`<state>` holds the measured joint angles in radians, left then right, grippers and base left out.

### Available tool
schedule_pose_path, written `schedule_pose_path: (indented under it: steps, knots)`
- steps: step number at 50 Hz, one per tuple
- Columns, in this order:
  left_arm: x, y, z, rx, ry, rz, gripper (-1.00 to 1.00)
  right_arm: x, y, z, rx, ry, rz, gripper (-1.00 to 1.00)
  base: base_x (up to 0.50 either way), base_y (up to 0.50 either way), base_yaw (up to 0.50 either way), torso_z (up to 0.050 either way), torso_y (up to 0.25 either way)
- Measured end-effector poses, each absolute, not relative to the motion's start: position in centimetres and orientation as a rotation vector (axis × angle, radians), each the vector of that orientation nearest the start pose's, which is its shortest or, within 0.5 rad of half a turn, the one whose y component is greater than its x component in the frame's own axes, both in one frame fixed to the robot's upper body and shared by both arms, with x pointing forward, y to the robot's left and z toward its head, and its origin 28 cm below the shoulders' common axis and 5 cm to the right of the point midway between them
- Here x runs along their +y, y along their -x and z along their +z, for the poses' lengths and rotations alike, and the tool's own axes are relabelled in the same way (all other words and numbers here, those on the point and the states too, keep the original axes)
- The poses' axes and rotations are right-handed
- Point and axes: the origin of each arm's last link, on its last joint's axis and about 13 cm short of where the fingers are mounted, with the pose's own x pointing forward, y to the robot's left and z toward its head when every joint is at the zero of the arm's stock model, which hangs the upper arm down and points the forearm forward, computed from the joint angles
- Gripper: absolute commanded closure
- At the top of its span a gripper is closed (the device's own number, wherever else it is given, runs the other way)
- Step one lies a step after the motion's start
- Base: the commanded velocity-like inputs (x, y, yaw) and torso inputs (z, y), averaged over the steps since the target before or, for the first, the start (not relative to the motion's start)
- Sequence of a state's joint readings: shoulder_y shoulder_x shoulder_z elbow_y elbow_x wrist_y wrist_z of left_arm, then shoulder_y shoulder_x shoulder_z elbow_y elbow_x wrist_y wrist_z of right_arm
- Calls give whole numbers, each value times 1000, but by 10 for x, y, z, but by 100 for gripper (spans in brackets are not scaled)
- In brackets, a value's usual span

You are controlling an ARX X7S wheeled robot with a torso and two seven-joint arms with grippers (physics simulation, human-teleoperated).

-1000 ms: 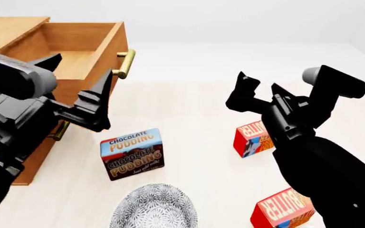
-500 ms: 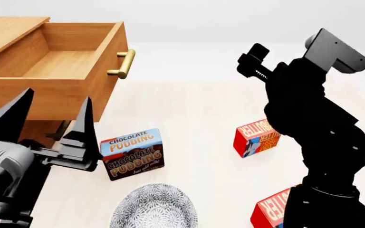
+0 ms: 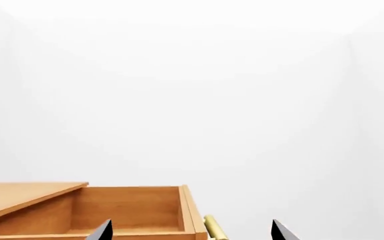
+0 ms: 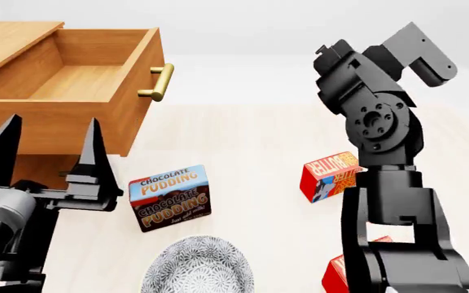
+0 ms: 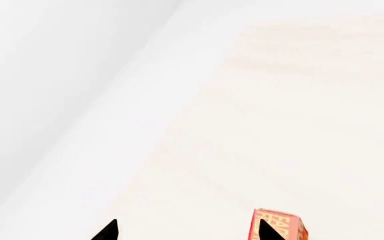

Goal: Put the butter at the front in the top drawer of the cabinet and close it.

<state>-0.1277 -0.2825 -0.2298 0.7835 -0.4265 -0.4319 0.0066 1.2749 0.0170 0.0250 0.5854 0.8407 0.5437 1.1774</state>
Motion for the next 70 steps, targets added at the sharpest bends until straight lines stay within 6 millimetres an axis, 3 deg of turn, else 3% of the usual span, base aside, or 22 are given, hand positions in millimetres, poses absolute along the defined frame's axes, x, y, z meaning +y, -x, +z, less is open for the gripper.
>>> schedule_pose_path:
  steps: [12, 23, 45, 70]
  knots:
    - [262, -198, 180, -517, 17, -80, -100, -55, -422, 288, 316, -700, -781, -100, 0, 0, 0, 0, 0]
    - [264, -201, 176, -520, 12, -68, -100, -56, -434, 272, 355, -684, -868, -100, 0, 0, 0, 0, 0]
    - [268, -206, 170, -507, 9, -68, -100, -57, -433, 247, 385, -642, -934, -100, 0, 0, 0, 0, 0]
    - [273, -205, 166, -537, 42, -91, -100, -54, -432, 235, 409, -599, -910, -100, 0, 0, 0, 0, 0]
